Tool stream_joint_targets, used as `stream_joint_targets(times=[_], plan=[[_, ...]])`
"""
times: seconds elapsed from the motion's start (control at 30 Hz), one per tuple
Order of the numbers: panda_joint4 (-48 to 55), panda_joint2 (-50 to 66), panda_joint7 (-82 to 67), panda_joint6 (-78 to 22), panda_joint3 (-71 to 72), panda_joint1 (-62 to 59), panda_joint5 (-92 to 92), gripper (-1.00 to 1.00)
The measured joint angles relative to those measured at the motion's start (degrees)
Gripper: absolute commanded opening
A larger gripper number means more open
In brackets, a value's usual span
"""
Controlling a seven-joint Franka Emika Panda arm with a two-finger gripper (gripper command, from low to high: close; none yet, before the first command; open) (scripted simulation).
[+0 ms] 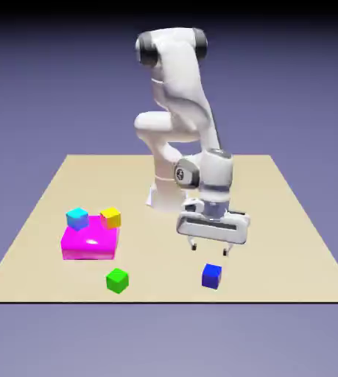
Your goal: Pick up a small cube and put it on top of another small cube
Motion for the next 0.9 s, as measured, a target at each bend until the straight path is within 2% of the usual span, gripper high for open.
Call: stream_joint_targets(times=[0.23,0.27,0.33,0.53,0.9], plan=[[6.06,12.08,11.85,6.46,-12.44,9.67,-13.76,0.00],[6.11,12.17,11.94,6.51,-12.54,9.74,-13.87,-1.00],[6.11,12.17,11.94,6.53,-12.54,9.74,-13.87,-1.00],[0.05,0.10,0.10,0.11,-0.09,0.07,-0.12,-1.00],[-7.18,-17.00,-26.98,-6.54,-22.80,-7.06,9.19,-1.00]])
